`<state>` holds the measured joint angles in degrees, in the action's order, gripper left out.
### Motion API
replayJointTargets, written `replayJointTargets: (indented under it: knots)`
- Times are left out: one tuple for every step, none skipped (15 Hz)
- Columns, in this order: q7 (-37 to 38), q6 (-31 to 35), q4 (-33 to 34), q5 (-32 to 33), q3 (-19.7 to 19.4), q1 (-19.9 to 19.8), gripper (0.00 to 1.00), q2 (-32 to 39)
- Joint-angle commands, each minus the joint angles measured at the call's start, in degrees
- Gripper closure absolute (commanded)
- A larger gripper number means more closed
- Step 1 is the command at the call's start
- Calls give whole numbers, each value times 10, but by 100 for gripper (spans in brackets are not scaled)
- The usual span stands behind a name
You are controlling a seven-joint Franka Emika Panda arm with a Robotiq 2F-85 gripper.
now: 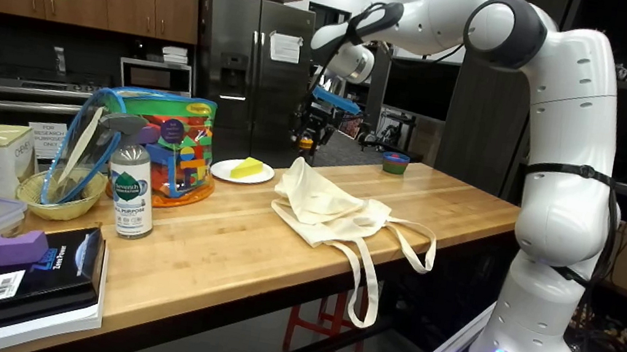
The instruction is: Unfold the bag
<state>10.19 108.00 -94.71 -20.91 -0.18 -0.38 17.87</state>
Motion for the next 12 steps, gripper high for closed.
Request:
replayJointTargets:
  knots:
    - [-3, -10, 12, -26, -1, -17, 8, 9]
    - [4, -10, 14, -18, -4, -18, 2, 13]
    - [3, -13, 17, -15, -5, -20, 0, 18]
    - [1, -15, 20, -13, -5, -22, 0, 24]
    - [4, -18, 23, -9, -5, -21, 0, 30]
    - [5, -21, 26, -4, -5, -20, 0, 36]
    - [6, -21, 28, 0, -4, -18, 0, 43]
    - [7, -24, 30, 6, -3, -16, 0, 48]
    - [7, -25, 31, 10, -2, -14, 0, 52]
    - [8, -26, 31, 15, -1, -11, 0, 55]
    - [8, -27, 31, 19, 0, -8, 0, 58]
    - [7, -29, 30, 24, 2, -5, 0, 60]
